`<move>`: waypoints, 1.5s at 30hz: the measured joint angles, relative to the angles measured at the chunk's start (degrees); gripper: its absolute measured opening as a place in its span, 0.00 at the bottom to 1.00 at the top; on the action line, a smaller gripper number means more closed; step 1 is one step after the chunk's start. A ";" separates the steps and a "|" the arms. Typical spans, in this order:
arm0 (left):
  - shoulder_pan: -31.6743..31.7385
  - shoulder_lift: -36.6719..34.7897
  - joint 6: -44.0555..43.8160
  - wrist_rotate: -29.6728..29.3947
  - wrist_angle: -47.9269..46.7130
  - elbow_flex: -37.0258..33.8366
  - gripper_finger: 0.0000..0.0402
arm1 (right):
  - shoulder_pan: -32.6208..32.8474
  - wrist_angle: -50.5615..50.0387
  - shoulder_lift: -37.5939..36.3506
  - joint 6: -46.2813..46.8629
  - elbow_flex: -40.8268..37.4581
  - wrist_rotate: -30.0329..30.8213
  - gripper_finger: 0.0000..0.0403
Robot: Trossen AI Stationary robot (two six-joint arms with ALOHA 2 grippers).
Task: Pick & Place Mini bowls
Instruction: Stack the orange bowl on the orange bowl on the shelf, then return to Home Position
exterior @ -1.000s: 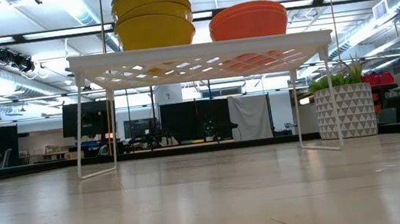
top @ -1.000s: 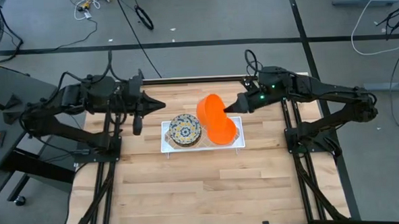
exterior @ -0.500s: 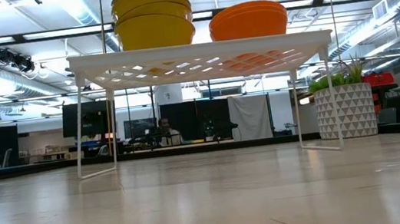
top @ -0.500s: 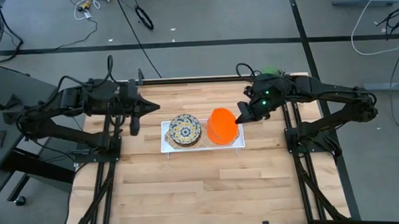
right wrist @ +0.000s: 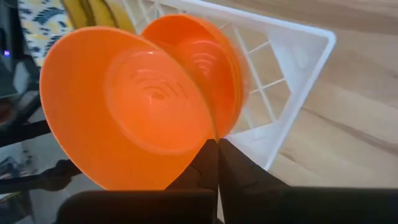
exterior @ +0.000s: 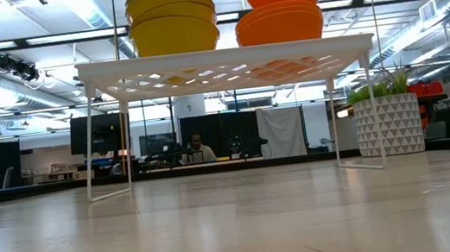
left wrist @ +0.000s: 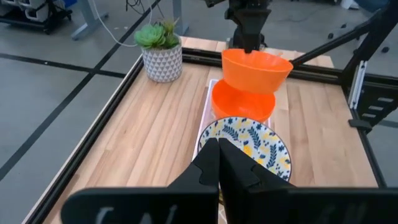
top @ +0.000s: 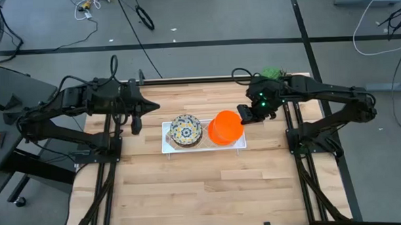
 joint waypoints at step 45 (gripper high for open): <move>-0.01 -0.02 -0.32 -0.44 -0.08 0.04 0.01 | -1.28 1.13 4.37 -3.79 -0.02 -1.61 0.31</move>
